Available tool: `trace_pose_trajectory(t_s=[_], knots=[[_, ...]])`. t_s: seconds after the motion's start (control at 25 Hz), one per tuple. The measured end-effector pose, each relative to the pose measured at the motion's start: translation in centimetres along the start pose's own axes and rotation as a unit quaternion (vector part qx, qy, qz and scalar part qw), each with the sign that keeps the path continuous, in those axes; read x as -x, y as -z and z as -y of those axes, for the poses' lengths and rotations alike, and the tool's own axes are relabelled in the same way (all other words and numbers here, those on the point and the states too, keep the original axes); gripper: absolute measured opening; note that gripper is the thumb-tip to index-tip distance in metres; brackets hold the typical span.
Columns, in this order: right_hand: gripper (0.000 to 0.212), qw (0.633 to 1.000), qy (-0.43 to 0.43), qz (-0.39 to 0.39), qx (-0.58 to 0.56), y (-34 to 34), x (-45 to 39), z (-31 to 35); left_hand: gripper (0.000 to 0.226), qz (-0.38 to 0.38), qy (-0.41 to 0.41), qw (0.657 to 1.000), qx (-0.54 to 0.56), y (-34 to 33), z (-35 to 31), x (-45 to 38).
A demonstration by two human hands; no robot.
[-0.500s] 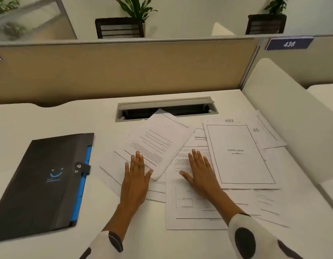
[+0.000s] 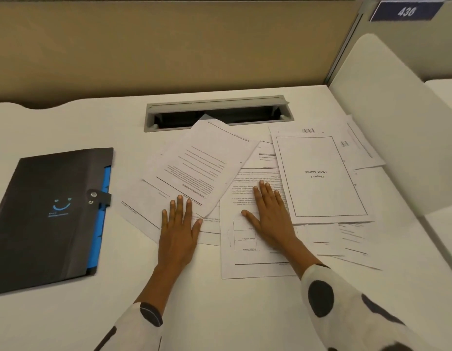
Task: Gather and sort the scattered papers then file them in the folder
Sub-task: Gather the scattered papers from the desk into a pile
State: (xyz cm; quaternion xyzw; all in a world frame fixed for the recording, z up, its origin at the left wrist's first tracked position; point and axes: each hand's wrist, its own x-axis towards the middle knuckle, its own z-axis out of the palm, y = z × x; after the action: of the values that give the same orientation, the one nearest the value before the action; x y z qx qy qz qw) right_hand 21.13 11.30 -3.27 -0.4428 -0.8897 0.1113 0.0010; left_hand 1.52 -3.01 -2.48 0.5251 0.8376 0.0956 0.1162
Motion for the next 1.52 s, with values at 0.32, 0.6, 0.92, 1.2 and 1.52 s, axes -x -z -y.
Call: trace_pose_trajectory(t_s=[0.32,0.6,0.92,1.2,1.52], knots=[[0.075,1.0,0.003,0.0,-0.01,0.2,0.0,0.1,0.1,-0.033,0.029,0.999,0.018,0.6,-1.6,1.1],[0.042,0.932,-0.149,-0.117,-0.309,2.2,0.9,7.4,0.076,-0.032,0.013,0.999,0.0,-0.1,-4.4,3.6],[0.05,0.784,-0.262,-0.068,-0.559,3.7,0.8,8.5,0.046,-0.124,-0.01,0.98,0.157,0.7,-3.8,3.7],[0.026,0.676,-0.323,0.006,-0.663,4.7,5.7,2.4,0.05,-0.087,0.288,0.828,0.473,6.5,0.1,0.7],[0.042,0.964,-0.207,-0.152,-0.07,5.2,5.4,-0.1,0.038,0.119,0.245,0.728,0.63,4.8,-0.4,0.5]])
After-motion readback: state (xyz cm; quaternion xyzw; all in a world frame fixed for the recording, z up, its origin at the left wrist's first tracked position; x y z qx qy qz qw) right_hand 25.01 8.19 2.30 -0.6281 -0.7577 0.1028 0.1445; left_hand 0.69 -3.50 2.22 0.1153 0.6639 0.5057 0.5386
